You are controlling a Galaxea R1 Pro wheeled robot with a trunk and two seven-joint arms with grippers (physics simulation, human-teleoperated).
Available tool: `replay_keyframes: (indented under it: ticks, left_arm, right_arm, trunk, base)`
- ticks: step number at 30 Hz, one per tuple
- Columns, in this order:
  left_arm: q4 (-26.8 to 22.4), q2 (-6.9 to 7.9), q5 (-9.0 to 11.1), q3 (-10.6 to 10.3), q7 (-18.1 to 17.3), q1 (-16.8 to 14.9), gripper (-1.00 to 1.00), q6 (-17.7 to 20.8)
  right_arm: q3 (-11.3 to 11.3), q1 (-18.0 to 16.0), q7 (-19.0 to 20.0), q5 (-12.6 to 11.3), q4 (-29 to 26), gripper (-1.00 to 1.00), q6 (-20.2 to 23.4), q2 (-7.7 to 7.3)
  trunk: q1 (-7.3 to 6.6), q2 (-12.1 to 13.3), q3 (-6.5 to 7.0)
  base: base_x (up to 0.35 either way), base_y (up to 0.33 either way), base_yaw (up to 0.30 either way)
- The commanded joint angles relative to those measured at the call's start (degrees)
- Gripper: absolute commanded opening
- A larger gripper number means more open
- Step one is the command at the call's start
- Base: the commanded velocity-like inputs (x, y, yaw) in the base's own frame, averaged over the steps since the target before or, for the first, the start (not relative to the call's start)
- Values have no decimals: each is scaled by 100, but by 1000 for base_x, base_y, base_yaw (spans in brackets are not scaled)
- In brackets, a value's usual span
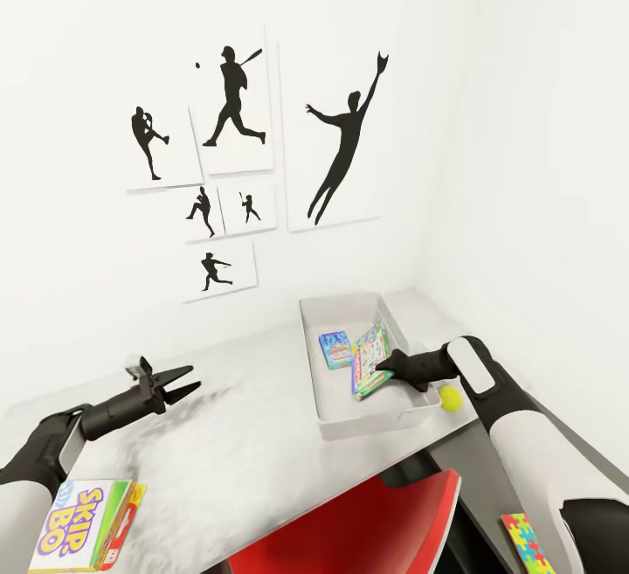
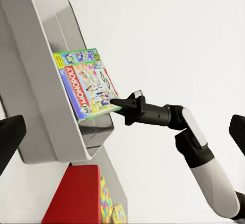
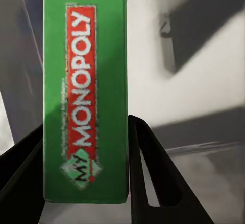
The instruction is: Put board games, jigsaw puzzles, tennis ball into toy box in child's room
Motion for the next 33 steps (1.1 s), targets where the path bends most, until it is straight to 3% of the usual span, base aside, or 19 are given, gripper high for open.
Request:
replay_keyframes:
  ticks: [1,12,19,33]
  left_arm:
    - [0,2,-6,-34,-24,-5,100,91]
    - [-33,5,-6,-98,-33,-6,100,147]
    - [-35,0,-6,-107,-30,-6,100,142]
    - [-35,-4,-6,-107,-25,-6,100,130]
  right_arm:
    - [35,-5,-57,-66,-6,-100,7,-7]
    - [185,-5,-102,-45,1,-100,7,4]
    - [456,-31,-346,198,3,-100,7,63]
    - [509,-91,-364,260,-12,-100,7,104]
  trunk:
    - [4,-13,-13]
    - [4,-13,-13]
    - [4,-13,-13]
    - [4,-13,-13]
  base:
    - [0,0,0]
    - [0,0,0]
    - [0,0,0]
    - [0,0,0]
